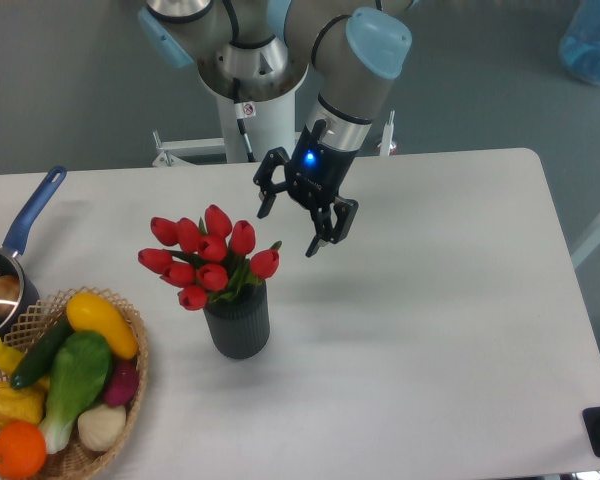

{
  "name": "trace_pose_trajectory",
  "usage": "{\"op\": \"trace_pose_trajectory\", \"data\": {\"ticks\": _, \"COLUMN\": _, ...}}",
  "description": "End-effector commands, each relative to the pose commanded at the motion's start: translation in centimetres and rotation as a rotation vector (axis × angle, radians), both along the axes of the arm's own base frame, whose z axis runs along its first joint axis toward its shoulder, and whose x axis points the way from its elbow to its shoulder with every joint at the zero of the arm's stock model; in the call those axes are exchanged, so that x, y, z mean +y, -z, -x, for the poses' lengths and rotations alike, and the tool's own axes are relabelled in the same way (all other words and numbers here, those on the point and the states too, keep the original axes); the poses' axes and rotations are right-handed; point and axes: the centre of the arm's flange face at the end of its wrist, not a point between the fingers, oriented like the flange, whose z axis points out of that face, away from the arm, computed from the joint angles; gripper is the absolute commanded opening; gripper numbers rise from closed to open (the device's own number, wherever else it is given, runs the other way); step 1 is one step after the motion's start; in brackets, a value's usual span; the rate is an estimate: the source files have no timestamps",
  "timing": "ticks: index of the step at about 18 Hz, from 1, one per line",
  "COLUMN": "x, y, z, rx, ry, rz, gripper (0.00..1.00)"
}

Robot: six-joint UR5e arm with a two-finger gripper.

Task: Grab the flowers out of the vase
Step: 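Lower the open gripper onto the tulip stems above the vase rim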

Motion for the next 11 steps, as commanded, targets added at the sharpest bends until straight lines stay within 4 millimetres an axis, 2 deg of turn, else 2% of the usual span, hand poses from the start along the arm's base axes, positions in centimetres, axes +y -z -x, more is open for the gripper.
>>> {"op": "trace_pose_trajectory", "data": {"ticks": 2, "x": 0.0, "y": 0.0, "z": 0.4, "rx": -0.033, "ry": -0.009, "rz": -0.04, "gripper": 1.0}}
{"op": "trace_pose_trajectory", "data": {"ticks": 11, "x": 0.9, "y": 0.6, "z": -0.8, "rx": -0.142, "ry": 0.01, "rz": -0.174, "gripper": 1.0}}
